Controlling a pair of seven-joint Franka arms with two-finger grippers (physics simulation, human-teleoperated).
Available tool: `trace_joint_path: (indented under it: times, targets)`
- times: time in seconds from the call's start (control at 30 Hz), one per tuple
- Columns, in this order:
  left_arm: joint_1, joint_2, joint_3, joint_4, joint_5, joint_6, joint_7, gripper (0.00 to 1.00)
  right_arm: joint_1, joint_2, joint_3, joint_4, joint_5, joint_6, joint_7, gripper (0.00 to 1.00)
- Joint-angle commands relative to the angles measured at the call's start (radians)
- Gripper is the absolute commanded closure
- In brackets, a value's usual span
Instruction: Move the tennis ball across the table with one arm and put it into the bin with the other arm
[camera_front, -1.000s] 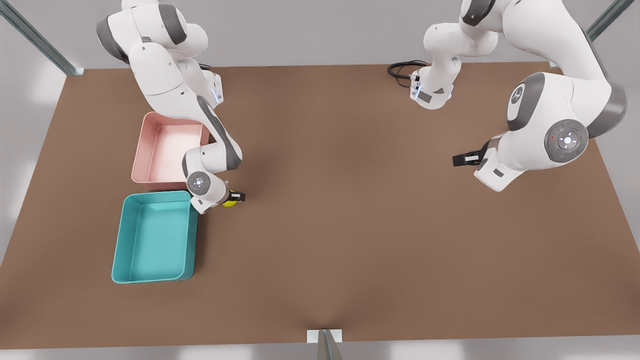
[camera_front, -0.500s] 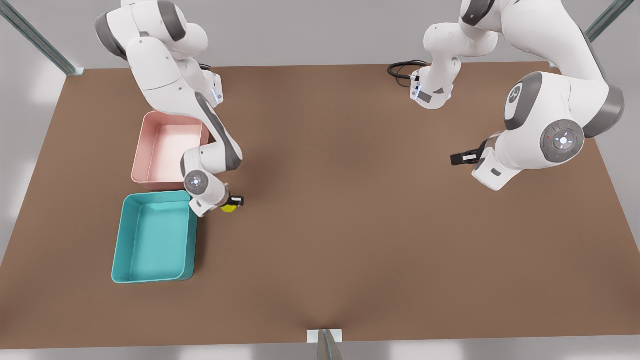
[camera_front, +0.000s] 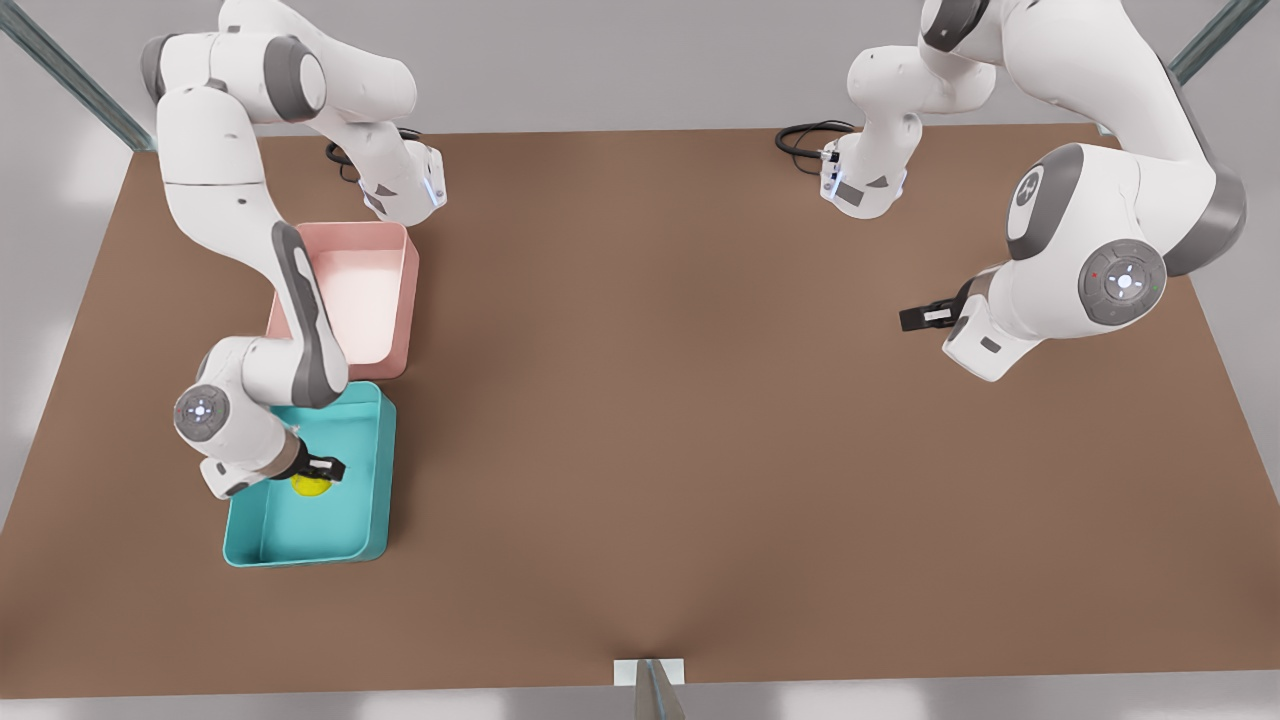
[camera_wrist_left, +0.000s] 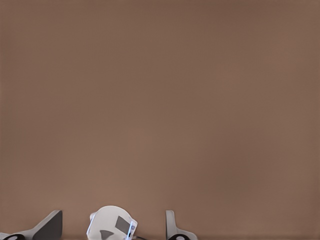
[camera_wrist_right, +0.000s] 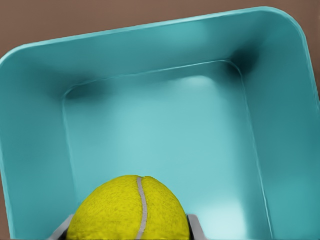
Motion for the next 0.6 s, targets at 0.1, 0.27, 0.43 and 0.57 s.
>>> trace_joint_path:
  times: [0.1, 0.27, 0.43, 0.57]
  targets:
    - [-0.001, -0.002, -0.022, 0.0, -0.001, -0.003, -0.05, 0.0, 0.008, 0.005, 0.005, 0.033, 0.034, -0.097, -0.301, 0.0]
    - [0.005, -0.002, -0.016, 0.0, -0.026, -0.017, -0.047, 0.0, 0.205, 0.066, 0.001, 0.468, -0.033, -0.844, 0.095, 0.0]
    - [0.011, -0.002, -0.014, 0.0, -0.041, -0.011, -0.044, 0.0, 0.148, -0.305, 0.013, 0.389, -0.034, -0.898, 0.063, 0.0]
    - [0.014, -0.01, -0.016, 0.0, -0.056, -0.021, -0.042, 0.0, 0.074, -0.354, 0.074, 0.357, -0.031, -0.895, 0.04, 0.0]
